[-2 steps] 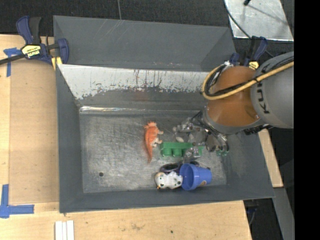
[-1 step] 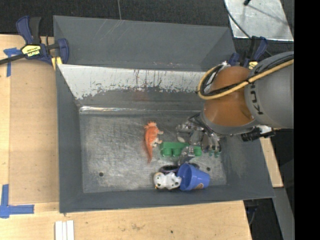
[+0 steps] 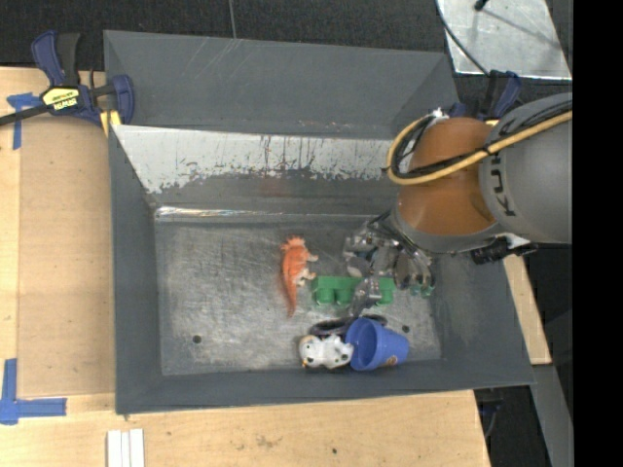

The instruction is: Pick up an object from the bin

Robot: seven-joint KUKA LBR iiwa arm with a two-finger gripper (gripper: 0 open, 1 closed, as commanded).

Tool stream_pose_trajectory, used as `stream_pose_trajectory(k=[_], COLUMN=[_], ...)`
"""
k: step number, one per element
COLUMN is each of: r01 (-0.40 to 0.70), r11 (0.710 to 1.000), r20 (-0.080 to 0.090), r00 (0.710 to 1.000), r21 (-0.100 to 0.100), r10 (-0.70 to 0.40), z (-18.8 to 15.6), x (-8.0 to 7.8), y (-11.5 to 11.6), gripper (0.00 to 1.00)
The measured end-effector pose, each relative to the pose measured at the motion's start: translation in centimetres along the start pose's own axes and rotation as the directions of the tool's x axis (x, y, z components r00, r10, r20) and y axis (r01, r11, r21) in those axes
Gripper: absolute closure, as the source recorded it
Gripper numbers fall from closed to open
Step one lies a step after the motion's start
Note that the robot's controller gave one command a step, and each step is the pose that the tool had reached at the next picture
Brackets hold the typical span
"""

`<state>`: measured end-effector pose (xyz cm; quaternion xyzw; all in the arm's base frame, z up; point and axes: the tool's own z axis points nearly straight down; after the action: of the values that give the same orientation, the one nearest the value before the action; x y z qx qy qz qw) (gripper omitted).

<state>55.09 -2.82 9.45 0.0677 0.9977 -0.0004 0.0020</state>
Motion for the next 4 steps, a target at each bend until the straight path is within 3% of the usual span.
stream_pose_trajectory(k=[1,2,4], r01=[-0.046,-0.036,-0.036], r11=[0.999,0.999,0.999], r20=[-0.002,0.019,0.015], r00=[0.999,0.999,0.999], r21=[-0.001,-0.002,-0.002], r10=[0.046,0.036,0.036], z=[1.7,1.7,1.5], x=[-0.5,-2.0,-1.9], y=[0.8,0.9,0.9], gripper=[0.00,1.00,1.00])
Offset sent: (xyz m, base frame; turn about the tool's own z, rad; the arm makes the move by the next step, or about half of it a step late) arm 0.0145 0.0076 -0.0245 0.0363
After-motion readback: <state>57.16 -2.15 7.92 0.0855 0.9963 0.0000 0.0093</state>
